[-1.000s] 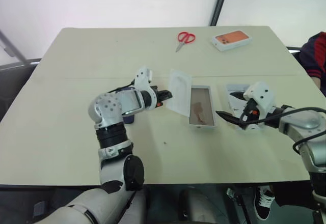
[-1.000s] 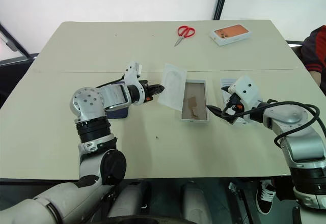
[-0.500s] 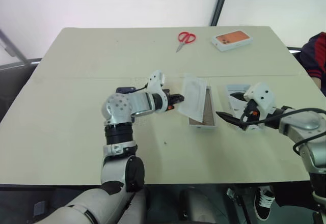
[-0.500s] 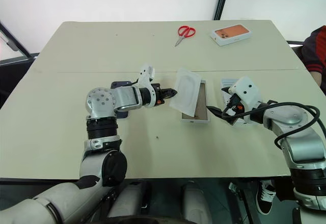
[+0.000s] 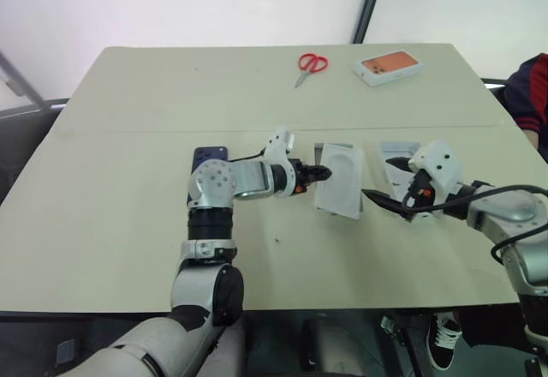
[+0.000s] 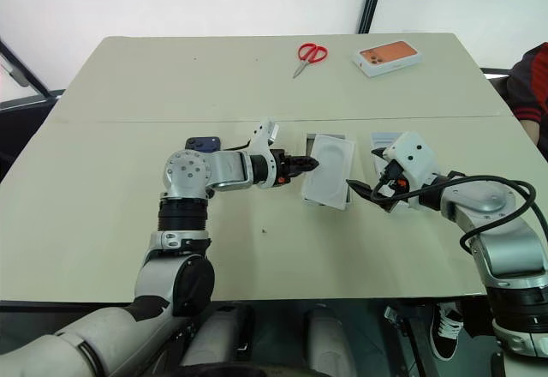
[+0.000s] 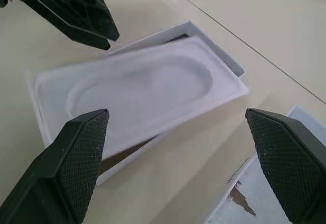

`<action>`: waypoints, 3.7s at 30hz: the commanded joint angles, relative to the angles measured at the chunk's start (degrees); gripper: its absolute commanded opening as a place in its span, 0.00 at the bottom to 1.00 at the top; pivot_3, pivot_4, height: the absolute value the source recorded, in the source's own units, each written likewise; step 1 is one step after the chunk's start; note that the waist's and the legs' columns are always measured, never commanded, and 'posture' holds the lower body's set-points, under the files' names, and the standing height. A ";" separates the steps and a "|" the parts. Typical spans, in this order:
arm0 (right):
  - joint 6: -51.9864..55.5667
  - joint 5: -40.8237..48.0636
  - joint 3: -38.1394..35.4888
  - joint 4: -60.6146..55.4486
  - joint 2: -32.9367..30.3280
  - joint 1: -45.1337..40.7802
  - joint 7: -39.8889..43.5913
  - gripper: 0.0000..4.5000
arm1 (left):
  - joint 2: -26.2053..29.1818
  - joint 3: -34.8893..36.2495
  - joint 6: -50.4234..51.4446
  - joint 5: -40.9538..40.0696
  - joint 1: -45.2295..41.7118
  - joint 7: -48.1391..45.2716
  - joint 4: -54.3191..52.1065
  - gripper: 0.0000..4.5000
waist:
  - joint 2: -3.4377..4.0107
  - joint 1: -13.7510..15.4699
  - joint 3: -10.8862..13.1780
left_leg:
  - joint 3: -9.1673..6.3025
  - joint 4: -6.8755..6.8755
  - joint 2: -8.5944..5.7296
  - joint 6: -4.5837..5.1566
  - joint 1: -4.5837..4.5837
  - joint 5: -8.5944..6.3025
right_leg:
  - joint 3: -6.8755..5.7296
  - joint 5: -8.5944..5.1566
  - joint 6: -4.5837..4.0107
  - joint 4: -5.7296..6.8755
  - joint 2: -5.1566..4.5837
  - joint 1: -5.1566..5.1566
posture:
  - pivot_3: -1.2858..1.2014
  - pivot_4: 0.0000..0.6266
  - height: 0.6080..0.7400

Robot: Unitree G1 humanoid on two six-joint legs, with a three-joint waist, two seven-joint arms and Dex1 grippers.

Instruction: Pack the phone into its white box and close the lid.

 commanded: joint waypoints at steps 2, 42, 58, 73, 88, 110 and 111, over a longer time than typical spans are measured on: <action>-0.50 -0.06 0.24 -1.66 0.60 -1.88 -0.80 1.00 | -3.80 0.06 3.69 -4.11 2.90 -1.16 -7.04 0.97 | 0.01 -0.10 0.00 | 0.00 0.00 0.01 0.00 0.00 0.00 | 0.00 0.00 0.00 0.00 0.00 0.00 | 0.52 0.24 1.00; -19.35 -29.46 25.02 45.00 18.36 -33.47 -9.62 0.01 | 48.21 -24.02 -42.86 20.47 35.69 -49.78 -37.91 0.99 | 0.21 -1.61 -0.03 | 0.07 -0.25 0.15 0.16 0.03 -0.08 | 0.13 0.00 -0.02 0.02 -0.02 -0.18 | 0.52 0.24 1.00; -20.58 -23.49 19.80 25.97 11.42 -23.82 1.69 0.01 | 47.08 -23.44 -42.53 20.78 37.56 -49.74 -39.69 0.99 | 0.27 -1.33 0.00 | 0.07 -0.25 0.18 0.18 0.00 -0.09 | 0.13 0.00 -0.02 0.03 -0.01 -0.20 | 0.52 0.24 1.00; -14.96 -25.22 22.63 16.15 6.63 -13.83 6.34 0.01 | 46.00 -24.16 -43.34 21.85 36.63 -50.66 -37.55 0.99 | 0.26 -1.39 -0.01 | 0.05 -0.27 0.21 0.23 0.04 -0.12 | 0.12 0.00 -0.03 0.03 0.04 -0.17 | 0.52 0.24 1.00; -13.25 -15.51 13.66 4.88 0.61 -11.87 13.30 0.01 | 46.52 -22.67 -43.30 22.03 39.53 -50.18 -38.72 0.99 | 0.28 -1.25 0.00 | 0.04 -0.26 0.20 0.23 0.04 -0.12 | 0.12 0.00 -0.03 0.00 -0.01 -0.14 | 0.52 0.24 1.00; -15.88 -15.57 18.19 5.52 -1.35 -6.95 16.75 0.52 | 46.52 -23.23 -43.22 22.15 39.76 -50.09 -38.84 0.99 | 0.28 -1.29 0.00 | 0.03 -0.25 0.21 0.26 0.07 -0.14 | 0.11 0.00 -0.03 0.00 0.01 -0.09 | 0.52 0.24 1.00; -16.59 -16.00 18.65 5.90 -1.52 -6.98 16.93 0.46 | 46.55 -23.27 -43.23 22.19 39.76 -50.11 -38.81 0.99 | 0.28 -1.29 0.00 | 0.03 -0.25 0.21 0.26 0.07 -0.14 | 0.11 0.00 -0.03 0.00 0.01 -0.09 | 0.52 0.24 1.00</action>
